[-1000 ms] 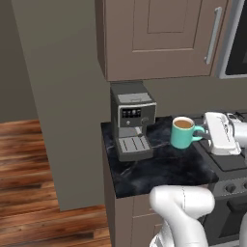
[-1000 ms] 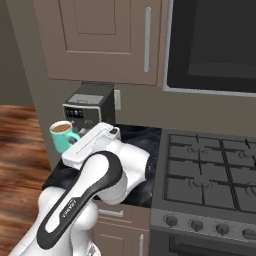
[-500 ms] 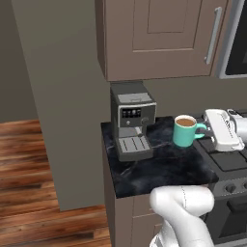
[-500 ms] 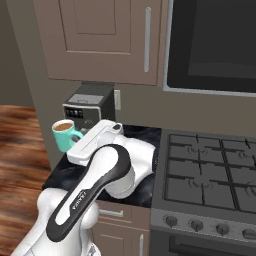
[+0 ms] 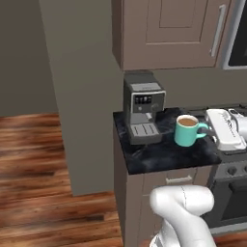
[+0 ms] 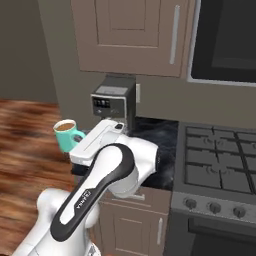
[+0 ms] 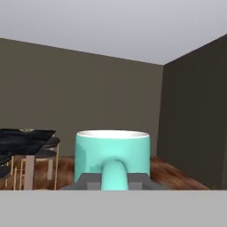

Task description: Pick up the brewed coffee from the coffee machine and place it next to the breakfast plate on the dining counter.

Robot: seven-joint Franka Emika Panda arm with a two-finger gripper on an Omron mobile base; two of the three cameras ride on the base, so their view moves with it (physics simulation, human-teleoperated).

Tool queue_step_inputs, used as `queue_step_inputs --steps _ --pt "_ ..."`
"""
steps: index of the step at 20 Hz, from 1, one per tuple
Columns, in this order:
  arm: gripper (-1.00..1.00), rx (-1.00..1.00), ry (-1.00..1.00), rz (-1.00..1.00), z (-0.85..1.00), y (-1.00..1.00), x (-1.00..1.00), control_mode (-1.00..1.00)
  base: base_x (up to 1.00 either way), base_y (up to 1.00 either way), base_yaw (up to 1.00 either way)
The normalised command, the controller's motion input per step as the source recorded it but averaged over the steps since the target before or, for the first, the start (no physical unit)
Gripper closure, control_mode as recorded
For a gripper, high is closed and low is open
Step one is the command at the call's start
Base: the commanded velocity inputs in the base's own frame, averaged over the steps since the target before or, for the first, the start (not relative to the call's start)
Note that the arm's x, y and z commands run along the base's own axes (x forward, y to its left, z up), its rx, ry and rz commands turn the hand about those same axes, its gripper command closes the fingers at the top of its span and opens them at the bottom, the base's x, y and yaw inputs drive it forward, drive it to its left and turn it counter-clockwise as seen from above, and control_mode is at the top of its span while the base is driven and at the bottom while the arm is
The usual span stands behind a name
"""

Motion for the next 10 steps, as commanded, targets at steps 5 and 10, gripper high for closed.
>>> queue_step_inputs --steps 5,10 --pt "1.0 0.0 0.0 0.0 0.0 0.0 0.0 1.0 -0.52 0.99 0.3" --pt "1.0 0.0 0.0 0.0 0.0 0.0 0.0 1.0 0.11 0.96 0.44"
